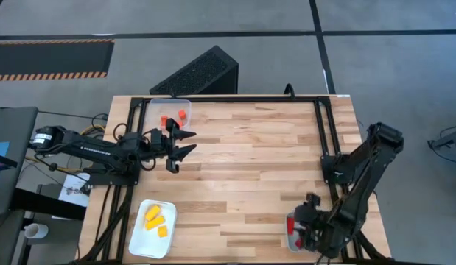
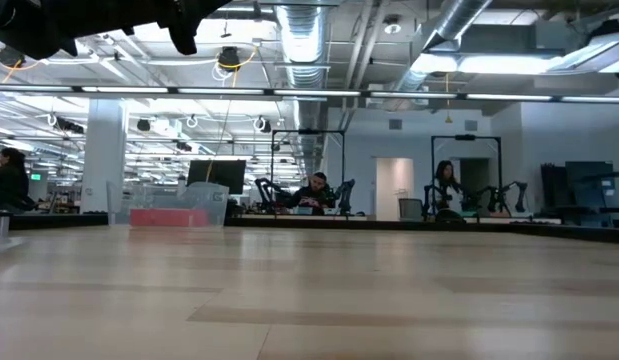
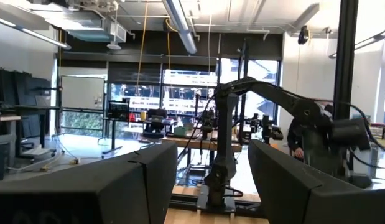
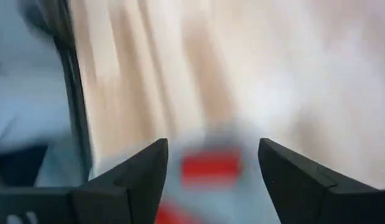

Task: Sort & place blocks by color
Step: Put the red block into the gray bin, then return to Home Position

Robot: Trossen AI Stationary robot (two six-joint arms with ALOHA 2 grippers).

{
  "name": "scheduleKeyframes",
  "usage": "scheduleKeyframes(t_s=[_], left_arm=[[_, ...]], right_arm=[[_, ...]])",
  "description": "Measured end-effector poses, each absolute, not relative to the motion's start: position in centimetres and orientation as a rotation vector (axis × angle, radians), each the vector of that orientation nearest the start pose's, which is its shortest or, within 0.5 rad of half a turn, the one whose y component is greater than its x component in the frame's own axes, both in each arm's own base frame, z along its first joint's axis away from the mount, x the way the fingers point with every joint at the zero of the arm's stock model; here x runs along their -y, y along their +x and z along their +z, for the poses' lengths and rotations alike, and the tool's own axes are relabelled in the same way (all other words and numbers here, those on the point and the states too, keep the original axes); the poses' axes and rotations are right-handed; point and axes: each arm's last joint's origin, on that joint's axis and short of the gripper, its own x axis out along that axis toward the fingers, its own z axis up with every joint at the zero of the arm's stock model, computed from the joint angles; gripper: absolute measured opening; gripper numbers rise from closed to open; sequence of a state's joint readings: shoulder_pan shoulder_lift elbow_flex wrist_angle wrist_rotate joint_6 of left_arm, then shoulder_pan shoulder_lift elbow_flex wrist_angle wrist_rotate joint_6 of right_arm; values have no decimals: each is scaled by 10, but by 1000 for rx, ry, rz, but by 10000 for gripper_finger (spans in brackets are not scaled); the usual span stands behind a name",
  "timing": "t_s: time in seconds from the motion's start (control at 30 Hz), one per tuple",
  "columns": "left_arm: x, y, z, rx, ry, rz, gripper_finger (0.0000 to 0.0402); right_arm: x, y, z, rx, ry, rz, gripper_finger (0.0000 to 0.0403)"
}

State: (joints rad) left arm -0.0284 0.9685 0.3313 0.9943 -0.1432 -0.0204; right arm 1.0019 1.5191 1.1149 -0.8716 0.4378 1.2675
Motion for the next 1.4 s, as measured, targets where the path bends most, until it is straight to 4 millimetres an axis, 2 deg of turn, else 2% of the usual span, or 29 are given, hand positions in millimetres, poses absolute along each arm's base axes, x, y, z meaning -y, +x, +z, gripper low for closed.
scheduleKeyframes(t_s=[0.1, 0.2, 0.33, 0.43, 0.53, 0.67, 0.8, 0.9, 1.03, 1.2, 1.3, 1.4], left_arm=[[1, 193, 257, 360, -59, 108, 184], [2, 191, 261, 386, -88, 93, 184], [2, 174, 279, 508, -104, 42, 184], [2, 157, 292, 582, -122, 25, 184], [2, 144, 297, 584, -121, 11, 184], [2, 135, 291, 477, -104, 9, 184], [-2, 127, 279, 316, -51, 132, 185], [-5, 115, 276, 274, -34, 188, 184], [-7, 91, 275, 285, -6, 207, 171], [-7, 61, 267, 277, -26, 209, 130], [-6, 63, 259, 201, -40, 179, 97], [-5, 74, 247, 150, -39, 140, 62]], right_arm=[[-221, 162, 259, -750, 123, -179, 261], [-207, 162, 281, -550, -45, -218, 247], [-187, 166, 310, -430, -127, -233, 219], [-172, 177, 323, -383, -69, -180, 193], [-160, 196, 323, -359, 19, -26, 162], [-146, 225, 306, -359, 66, 148, 119], [-128, 245, 285, -429, 35, 153, 81], [-114, 252, 289, -402, 3, 177, 60], [-89, 246, 307, -348, -39, 155, 40], [-60, 224, 326, -322, -44, 73, 18], [-50, 208, 335, -317, -25, 51, 12], [-46, 195, 340, -263, -7, 48, 11]])
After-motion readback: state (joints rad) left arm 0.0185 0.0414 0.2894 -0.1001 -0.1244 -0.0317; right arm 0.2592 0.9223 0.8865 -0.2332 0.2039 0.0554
